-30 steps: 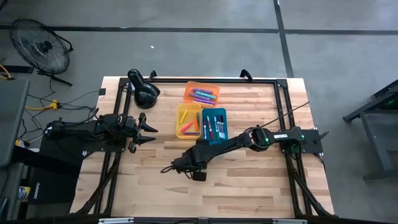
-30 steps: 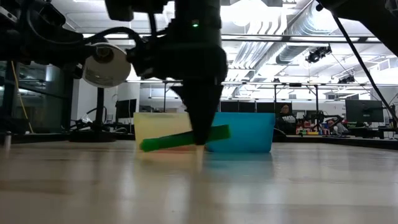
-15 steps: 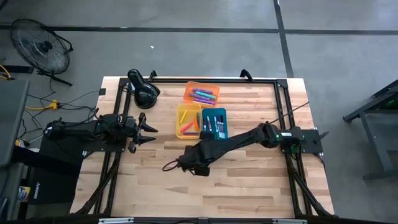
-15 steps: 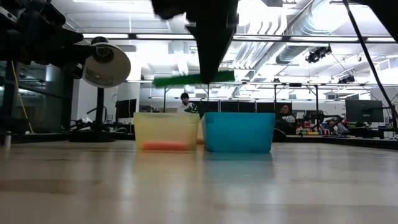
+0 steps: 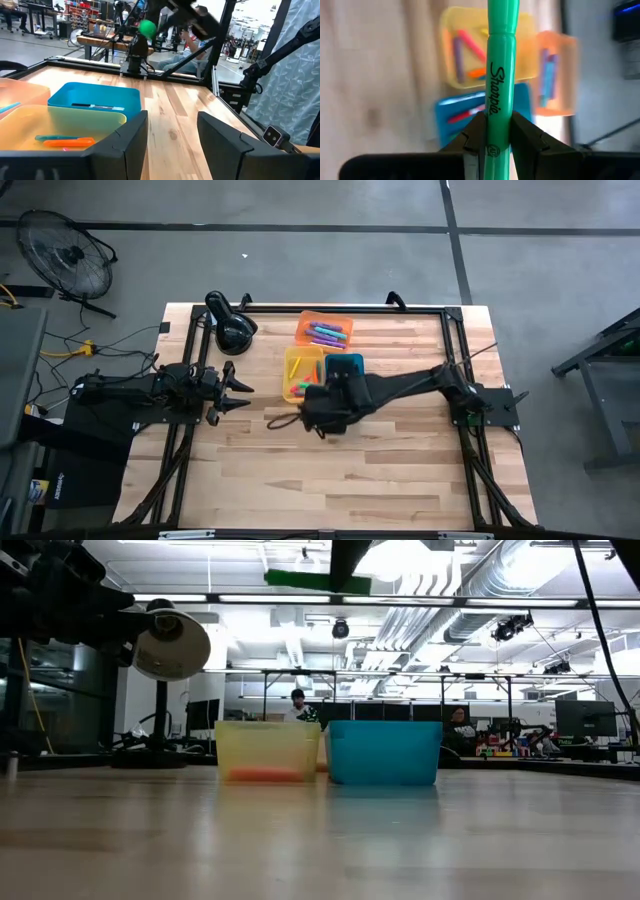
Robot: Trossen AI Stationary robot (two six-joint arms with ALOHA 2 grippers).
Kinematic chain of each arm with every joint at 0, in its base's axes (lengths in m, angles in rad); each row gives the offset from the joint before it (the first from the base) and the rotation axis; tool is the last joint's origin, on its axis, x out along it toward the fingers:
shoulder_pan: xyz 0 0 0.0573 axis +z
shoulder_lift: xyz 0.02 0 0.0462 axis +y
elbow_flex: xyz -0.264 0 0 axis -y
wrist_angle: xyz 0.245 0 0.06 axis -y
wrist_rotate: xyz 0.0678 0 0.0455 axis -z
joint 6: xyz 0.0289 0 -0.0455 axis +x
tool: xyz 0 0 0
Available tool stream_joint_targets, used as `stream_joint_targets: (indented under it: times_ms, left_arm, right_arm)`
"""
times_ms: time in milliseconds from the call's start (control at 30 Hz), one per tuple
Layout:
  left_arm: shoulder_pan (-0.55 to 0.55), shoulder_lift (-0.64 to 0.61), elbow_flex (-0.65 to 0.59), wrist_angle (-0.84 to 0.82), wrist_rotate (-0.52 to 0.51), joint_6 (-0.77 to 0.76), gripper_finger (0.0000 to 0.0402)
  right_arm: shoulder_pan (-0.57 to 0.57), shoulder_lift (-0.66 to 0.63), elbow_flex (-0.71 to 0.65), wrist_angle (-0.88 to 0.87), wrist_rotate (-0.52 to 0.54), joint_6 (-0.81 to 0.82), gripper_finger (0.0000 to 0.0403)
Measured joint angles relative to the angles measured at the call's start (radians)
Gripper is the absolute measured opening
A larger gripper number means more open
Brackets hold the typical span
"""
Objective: Pick & Place Markers
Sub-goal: Put the green highlighter pen into the orange bin
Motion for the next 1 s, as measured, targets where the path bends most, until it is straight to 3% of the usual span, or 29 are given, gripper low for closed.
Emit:
stream_joint_targets:
  times_ms: [433, 633, 733, 1000]
  left_arm:
    - [0.0, 0.0, 0.0, 0.0, 0.0, 0.0, 0.017]
    - [0.0, 0.0, 0.0, 0.0, 0.001, 0.0, 0.017]
    - [0.0, 0.0, 0.0, 0.0, 0.001, 0.0, 0.017]
    - [0.0, 0.0, 0.0, 0.0, 0.005, 0.0, 0.017]
  right_arm:
    - [-0.2, -0.006, 0.0, 0.019, 0.232, -0.303, 0.0054]
    - [-0.303, -0.006, -0.001, 0.118, 0.25, -0.443, 0.0054]
    - [-0.353, -0.006, -0.001, 0.161, 0.218, -0.513, 0.0054]
    - [-0.515, -0.006, -0.001, 0.243, -0.035, -0.613, 0.0054]
